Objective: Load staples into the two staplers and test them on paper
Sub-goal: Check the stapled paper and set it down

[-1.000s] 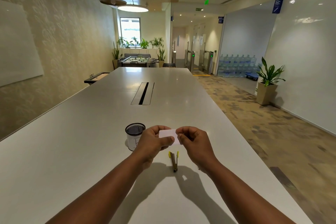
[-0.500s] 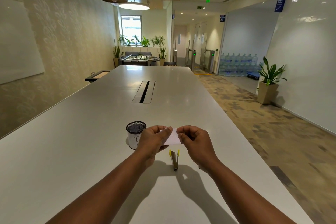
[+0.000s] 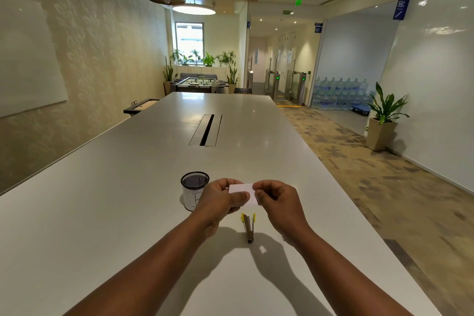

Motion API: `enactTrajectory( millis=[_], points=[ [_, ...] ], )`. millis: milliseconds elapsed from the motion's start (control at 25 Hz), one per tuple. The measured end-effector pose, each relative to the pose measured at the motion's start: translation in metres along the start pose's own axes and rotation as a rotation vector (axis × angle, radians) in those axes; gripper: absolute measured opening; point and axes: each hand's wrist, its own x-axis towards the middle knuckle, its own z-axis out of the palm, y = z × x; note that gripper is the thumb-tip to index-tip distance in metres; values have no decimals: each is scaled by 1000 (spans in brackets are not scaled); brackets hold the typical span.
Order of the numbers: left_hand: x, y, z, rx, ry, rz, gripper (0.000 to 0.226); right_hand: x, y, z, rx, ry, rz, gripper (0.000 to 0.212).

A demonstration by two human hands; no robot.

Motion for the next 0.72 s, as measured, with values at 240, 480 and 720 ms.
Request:
enactTrajectory(
  millis=[240,480,720],
  points=[
    [5,-6,-1,-19,116,-69,5,-1,0,1,-52,-47,-2,22],
    [2,0,-2,-26,30,-74,22,1,1,3,-51,-2,1,23],
    [5,-3,-1,-13,74,-51,22,1,3,6,-60,-13,10,21]
  ],
)
